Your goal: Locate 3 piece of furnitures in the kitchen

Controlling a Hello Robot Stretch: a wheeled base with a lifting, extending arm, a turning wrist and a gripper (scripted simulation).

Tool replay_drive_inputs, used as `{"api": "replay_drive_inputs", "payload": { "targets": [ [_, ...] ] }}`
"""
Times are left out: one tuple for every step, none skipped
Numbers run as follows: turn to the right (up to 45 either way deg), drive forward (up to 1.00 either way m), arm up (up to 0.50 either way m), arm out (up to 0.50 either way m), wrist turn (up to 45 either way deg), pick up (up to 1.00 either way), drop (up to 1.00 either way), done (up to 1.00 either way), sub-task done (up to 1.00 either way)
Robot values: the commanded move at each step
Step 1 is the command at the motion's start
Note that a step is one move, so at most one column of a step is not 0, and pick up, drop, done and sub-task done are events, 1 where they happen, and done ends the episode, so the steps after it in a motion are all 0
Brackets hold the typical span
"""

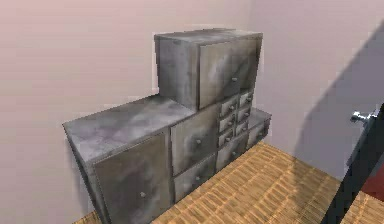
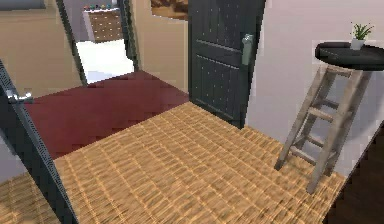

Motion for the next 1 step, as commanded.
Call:
{"api": "replay_drive_inputs", "payload": {
  "targets": [
    [0.0,0.0,0.0,0.0,0.0,0.0,0.0,1.0,0.0]
  ]
}}
